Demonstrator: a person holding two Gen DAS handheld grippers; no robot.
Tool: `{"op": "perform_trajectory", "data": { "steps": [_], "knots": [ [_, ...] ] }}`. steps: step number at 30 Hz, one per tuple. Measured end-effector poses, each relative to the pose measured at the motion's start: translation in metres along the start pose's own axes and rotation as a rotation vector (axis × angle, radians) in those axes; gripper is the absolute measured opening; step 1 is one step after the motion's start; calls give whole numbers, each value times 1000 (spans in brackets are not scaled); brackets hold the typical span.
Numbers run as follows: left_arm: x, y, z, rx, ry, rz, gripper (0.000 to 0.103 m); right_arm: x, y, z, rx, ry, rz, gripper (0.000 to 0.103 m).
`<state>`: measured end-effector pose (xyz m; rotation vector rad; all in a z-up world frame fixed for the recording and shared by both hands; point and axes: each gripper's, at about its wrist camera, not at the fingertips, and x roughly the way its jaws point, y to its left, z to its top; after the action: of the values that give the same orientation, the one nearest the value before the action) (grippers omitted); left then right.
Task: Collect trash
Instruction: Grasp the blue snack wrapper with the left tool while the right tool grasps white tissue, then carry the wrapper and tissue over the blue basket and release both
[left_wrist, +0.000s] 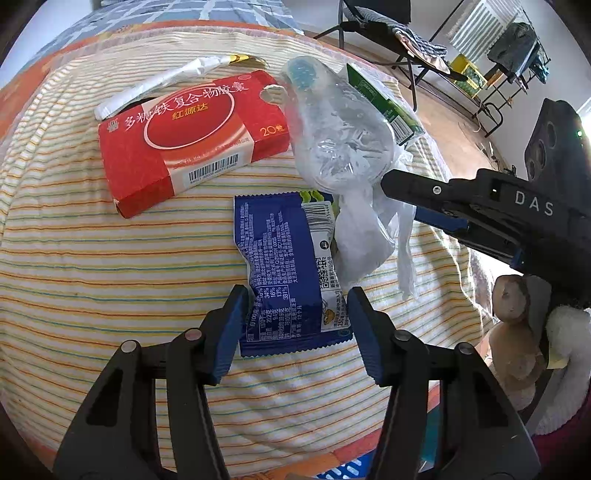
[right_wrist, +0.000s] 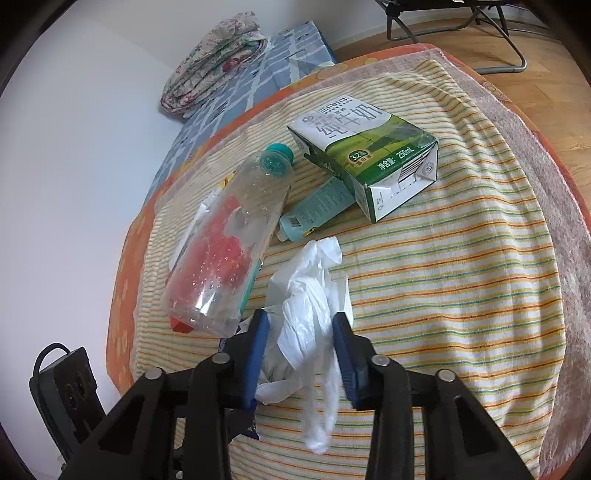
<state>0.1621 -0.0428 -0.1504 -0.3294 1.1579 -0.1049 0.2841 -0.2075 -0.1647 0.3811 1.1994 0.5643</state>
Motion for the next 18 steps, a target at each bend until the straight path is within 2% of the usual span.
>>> {"op": "perform_trajectory", "data": {
  "steps": [9,18],
  "knots": [
    [-13,1,-5,24,-26,40,55,-17,7,-5,-63,-46,-51,8],
    [-38,5,-15,48,-71,47,53,-51,12,-10,-108,-114,-78,7]
  ]
}}
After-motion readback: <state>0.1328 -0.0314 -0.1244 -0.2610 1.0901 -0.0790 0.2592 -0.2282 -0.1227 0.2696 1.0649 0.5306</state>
